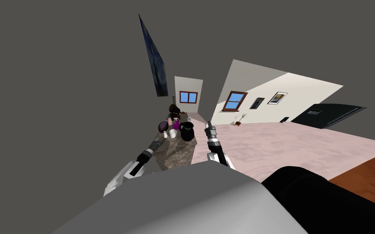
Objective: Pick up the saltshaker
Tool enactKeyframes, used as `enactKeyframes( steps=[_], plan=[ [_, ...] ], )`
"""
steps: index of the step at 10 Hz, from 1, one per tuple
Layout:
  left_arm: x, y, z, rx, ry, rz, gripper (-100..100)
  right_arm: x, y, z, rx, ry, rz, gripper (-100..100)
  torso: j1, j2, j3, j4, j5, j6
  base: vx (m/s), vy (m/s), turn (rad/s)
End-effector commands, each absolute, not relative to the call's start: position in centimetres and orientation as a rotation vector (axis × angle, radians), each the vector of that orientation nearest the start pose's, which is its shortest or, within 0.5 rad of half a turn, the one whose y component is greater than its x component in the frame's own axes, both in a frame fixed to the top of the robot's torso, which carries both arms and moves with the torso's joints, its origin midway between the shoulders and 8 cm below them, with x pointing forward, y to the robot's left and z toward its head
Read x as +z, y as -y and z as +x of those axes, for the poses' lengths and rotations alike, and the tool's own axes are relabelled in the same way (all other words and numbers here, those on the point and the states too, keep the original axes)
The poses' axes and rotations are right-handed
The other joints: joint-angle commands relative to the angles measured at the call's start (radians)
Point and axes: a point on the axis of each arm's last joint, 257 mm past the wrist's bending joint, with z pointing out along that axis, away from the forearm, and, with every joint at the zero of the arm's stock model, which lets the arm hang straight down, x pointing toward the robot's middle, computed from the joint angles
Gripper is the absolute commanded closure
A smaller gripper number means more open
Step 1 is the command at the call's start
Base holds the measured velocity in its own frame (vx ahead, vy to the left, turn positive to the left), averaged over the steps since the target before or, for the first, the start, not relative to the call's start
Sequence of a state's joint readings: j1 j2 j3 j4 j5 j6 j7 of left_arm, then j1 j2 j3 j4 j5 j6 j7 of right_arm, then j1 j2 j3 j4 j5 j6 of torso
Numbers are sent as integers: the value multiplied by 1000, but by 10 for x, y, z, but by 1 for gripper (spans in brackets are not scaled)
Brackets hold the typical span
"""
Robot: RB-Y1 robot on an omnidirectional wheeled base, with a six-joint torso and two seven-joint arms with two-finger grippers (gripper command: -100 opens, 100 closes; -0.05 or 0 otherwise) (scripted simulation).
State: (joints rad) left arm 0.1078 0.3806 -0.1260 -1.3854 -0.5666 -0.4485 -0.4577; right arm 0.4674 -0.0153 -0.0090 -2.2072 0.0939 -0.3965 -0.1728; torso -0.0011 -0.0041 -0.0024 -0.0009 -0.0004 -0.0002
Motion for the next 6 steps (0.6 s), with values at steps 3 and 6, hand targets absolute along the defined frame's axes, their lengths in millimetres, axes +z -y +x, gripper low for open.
enactKeyframes(
  steps=[3,6],
  plan=[
    [-313,-245,482,-353,-1665,249,-100,-19,275,377,1361,-727,785,0,-1,-3,-2,-1,0,0,133,-29,-73],
    [-304,-243,494,-369,-1633,260,-100,-19,275,377,1361,-727,785,0,1,1,1,0,0,0,33,-9,34]
  ],
)
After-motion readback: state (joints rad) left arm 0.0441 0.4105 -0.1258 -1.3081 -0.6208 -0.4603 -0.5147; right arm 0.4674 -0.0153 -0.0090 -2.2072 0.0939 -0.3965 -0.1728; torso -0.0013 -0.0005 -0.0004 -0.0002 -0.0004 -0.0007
